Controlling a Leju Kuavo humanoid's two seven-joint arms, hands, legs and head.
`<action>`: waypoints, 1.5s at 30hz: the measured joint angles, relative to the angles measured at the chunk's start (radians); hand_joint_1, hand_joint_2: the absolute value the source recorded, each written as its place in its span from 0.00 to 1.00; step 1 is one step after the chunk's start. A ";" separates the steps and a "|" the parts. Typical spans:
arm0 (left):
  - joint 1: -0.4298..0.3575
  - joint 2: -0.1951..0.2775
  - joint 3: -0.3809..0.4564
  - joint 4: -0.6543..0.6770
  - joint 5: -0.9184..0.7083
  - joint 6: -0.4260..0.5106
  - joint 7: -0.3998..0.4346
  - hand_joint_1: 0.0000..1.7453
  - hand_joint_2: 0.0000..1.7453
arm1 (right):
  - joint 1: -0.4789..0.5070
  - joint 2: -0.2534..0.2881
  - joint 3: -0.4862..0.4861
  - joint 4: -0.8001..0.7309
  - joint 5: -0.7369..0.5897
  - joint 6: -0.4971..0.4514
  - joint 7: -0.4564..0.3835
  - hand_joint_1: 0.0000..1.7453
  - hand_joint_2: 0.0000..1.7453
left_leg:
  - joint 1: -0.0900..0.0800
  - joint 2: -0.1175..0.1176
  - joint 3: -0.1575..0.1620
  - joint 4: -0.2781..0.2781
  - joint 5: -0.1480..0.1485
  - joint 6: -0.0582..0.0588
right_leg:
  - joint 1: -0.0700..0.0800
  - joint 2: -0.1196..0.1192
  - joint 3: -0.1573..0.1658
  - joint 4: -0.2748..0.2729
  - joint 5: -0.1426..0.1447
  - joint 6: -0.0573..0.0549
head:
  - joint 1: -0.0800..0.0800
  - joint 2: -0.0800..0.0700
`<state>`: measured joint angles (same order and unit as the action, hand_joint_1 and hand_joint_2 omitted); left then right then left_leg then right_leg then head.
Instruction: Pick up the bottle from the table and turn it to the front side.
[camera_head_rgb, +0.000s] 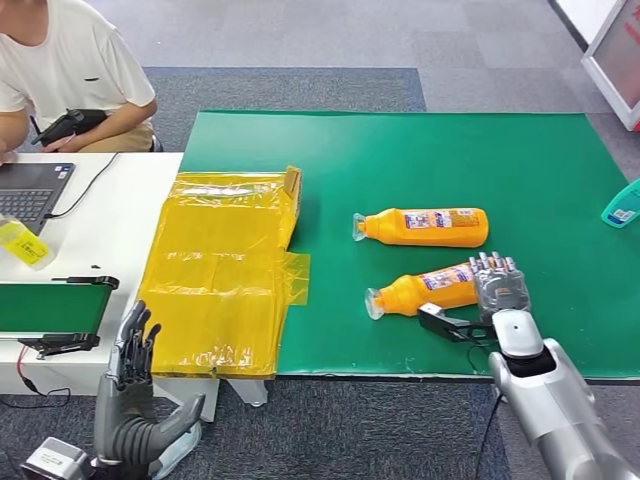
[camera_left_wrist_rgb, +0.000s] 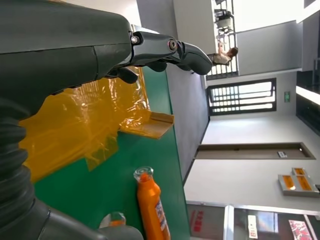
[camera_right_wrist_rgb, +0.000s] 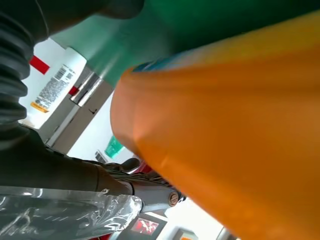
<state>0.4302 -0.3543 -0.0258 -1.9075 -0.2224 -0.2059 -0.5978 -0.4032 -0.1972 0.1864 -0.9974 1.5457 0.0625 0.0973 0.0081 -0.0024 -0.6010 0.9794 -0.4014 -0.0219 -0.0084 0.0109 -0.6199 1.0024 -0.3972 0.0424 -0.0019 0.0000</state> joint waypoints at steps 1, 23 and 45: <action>-0.001 0.000 -0.001 0.002 0.000 -0.001 0.000 0.00 1.00 | -0.011 0.006 0.013 0.017 0.000 -0.004 0.005 0.00 1.00 | 0.000 0.000 0.000 0.000 0.000 0.000 | 0.000 0.000 0.000 0.000 0.000 0.000 | 0.000 0.000; -0.002 0.001 0.001 0.023 0.010 -0.019 0.000 0.00 1.00 | -0.111 0.023 0.100 0.180 -0.006 -0.030 -0.068 1.00 1.00 | 0.000 0.000 0.008 0.000 0.001 -0.001 | 0.000 0.000 0.007 0.000 0.003 0.000 | 0.000 0.000; 0.000 0.001 0.016 0.031 -0.001 -0.016 -0.034 0.00 1.00 | 0.168 0.024 0.079 -0.217 -0.629 -0.117 -0.344 1.00 1.00 | 0.001 -0.001 0.007 0.000 -0.001 -0.001 | 0.001 0.000 0.007 0.000 -0.001 0.000 | 0.000 0.000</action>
<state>0.4307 -0.3536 -0.0094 -1.8761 -0.2234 -0.2222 -0.6313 -0.2351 -0.1737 0.2649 -1.2144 0.9168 -0.0543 -0.2463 0.0088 -0.0036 -0.5942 0.9793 -0.4025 -0.0228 -0.0075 0.0105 -0.6126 1.0023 -0.3981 0.0421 -0.0019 0.0000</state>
